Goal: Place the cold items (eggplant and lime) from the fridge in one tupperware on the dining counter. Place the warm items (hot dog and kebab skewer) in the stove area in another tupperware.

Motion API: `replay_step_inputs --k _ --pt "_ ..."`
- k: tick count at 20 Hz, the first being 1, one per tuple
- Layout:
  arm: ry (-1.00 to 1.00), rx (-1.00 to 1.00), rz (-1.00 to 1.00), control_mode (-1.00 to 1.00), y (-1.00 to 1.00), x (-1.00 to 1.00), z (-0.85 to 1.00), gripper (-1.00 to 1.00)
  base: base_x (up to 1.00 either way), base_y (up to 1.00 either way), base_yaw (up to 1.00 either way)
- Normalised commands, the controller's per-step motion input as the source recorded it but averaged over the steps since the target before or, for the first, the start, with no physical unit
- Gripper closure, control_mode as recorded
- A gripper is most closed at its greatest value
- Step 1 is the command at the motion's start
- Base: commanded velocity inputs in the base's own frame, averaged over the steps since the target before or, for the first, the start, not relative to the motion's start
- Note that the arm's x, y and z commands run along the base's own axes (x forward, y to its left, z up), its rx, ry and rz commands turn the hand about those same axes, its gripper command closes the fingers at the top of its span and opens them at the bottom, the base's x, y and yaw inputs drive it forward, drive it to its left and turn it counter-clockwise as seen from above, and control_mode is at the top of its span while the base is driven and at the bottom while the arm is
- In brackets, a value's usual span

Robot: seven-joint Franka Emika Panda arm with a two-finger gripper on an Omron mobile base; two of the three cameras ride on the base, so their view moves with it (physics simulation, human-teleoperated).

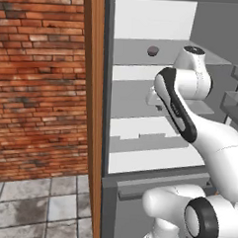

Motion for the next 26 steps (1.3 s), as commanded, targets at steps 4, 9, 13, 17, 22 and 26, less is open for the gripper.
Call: replay_step_inputs --k 4,9,13,17,22,26 --pt "-0.18 -0.06 0.04 -1.0 -0.04 -0.43 -0.06 -1.0 0.0 0.0 0.0" --pt "-0.46 -0.04 0.0 -1.0 -0.25 -0.63 -0.45 -1.0 0.0 0.0 0.0" --pt "-0.07 0.0 -0.02 -1.0 -0.19 0.15 -0.34 -1.0 0.0 0.0 0.0" --pt "0.0 0.0 -0.05 -1.0 -0.12 0.45 -0.05 -1.0 0.0 0.0 0.0" --pt "0.0 0.01 -0.03 -1.0 -0.27 0.13 0.0 -1.0 0.0 0.0 0.0" --pt "0.0 0.0 -0.03 -1.0 -0.14 0.2 0.0 -1.0 0.0 0.0 0.0"
